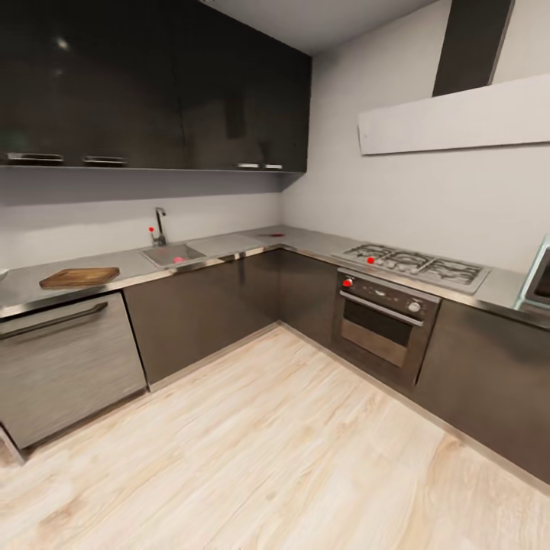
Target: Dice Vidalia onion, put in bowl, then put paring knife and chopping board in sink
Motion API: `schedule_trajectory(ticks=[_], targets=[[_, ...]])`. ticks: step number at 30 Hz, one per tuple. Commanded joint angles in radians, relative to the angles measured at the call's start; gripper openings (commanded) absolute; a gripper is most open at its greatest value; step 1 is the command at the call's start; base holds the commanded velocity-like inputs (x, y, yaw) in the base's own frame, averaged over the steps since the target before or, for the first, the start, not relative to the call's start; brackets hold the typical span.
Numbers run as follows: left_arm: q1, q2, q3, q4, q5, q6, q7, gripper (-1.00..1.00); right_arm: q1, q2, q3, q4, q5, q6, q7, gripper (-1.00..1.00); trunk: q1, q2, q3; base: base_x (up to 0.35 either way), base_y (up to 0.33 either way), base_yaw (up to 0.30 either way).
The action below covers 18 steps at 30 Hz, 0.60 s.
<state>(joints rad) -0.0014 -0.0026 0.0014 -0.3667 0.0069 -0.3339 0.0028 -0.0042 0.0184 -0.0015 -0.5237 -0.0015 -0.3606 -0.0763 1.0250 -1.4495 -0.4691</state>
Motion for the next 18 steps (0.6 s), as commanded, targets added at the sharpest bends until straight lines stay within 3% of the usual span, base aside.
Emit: schedule_trajectory(ticks=[1,10,18], targets=[[0.0,0.0,0.0,-0.001,0.001,-0.002,0.0,1.0,0.0,0.0,0.0,0.001,0.0,-0.003,-0.002,1.0,0.0,0.0,-0.001,0.0,-0.317,0.266],[0.0,0.001,0.0,-0.002,0.001,-0.002,0.0,1.0,0.0,0.001,0.0,0.001,0.0,-0.003,-0.003,1.0,0.0,0.0,-0.001,0.012,-0.317,0.266],[0.0,0.001,0.001,-0.003,0.001,-0.002,0.0,1.0,0.0,0.001,0.0,0.001,0.0,-0.003,-0.002,1.0,0.0,0.0,-0.001,0.114,-0.3,0.266]])
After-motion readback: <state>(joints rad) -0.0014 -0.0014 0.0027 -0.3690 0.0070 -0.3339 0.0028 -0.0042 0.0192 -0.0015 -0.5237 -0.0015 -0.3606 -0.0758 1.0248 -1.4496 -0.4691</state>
